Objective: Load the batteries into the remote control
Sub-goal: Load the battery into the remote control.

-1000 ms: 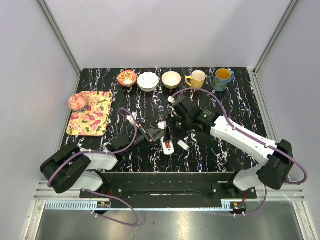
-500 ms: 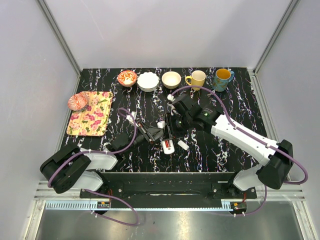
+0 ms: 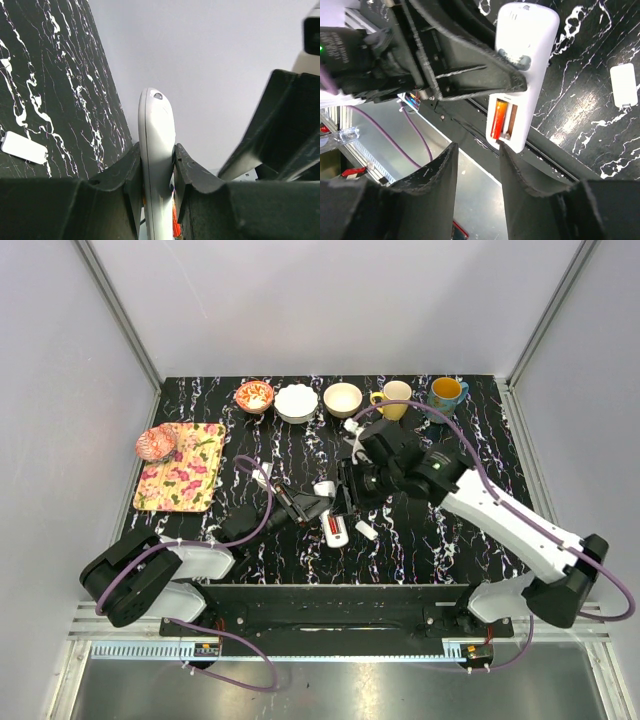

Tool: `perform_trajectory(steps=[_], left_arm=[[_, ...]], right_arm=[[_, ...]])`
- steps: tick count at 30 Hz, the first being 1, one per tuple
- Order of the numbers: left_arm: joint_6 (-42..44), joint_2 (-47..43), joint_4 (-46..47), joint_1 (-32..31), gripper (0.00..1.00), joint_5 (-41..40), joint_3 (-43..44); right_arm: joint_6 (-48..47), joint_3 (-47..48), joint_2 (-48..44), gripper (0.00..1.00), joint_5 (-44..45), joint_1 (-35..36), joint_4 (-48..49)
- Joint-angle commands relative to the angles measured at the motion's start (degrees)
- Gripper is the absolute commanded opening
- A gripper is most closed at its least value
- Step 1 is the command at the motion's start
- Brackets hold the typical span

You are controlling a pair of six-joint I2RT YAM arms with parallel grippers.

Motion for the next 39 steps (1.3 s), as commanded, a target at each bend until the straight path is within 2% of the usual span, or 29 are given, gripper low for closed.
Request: perform_trajectory(steps=[1, 3, 6, 7, 10, 11, 14, 19, 24, 29, 35, 39], left_arm=[[-1.12, -1.66, 24.93, 0.51, 0.00, 0.01, -0.55], [-1.64, -2.19, 24.93, 0.86, 0.00, 0.01, -0.64], [-2.78, -2.89, 24.93, 1.21, 0.00, 0.53, -0.55], [-3.05, -3.16, 24.93, 1.47, 0.00, 0.97, -0.55], [-4.19, -3.95, 25.01, 1.56, 0.00, 1.59, -0.55], [-4.46, -4.56, 24.93, 1.56, 0.00, 1.76, -0.64], [-5.08, -5.44, 24.93, 1.74, 0.00, 2.64, -0.55], [-5.51, -5.27, 24.93, 1.65, 0.00, 3.61, -0.11], [-5.69, -4.74, 24.93, 1.65, 0.00, 3.70, 0.41], [-5.69, -4.57, 24.93, 1.57, 0.00, 3.96, 0.94], [-5.69, -4.74, 24.93, 1.65, 0.00, 4.05, 1.56], [-5.60, -4.48, 24.84, 1.65, 0.00, 3.87, 1.82]], right_arm=[[-2.00, 1.45, -6.20, 0.45, 4.50, -0.17, -0.95], [-0.86, -2.15, -9.17, 0.45, 4.70, -1.48, 1.76], [3.97, -13.30, -14.61, 0.46, 3.31, -3.50, 16.74], [6.94, -18.64, -15.95, 0.48, 1.56, -4.20, 20.20], [10.82, -26.66, -19.38, 0.58, -4.58, -7.11, 31.72], [11.44, -28.17, -19.91, 0.64, -5.92, -7.81, 33.83], [13.91, -32.92, -21.23, 0.71, -10.41, -9.83, 40.96], [19.78, -39.33, -22.20, 0.78, -17.34, -12.73, 54.66], [23.66, -41.89, -19.31, 0.79, -23.67, -13.35, 64.42], [25.69, -42.51, -14.48, 0.80, -29.48, -13.26, 68.93], [21.56, -40.67, -13.32, 0.81, -30.54, -13.26, 63.48], [19.02, -39.09, -12.97, 0.78, -32.03, -13.26, 59.80]])
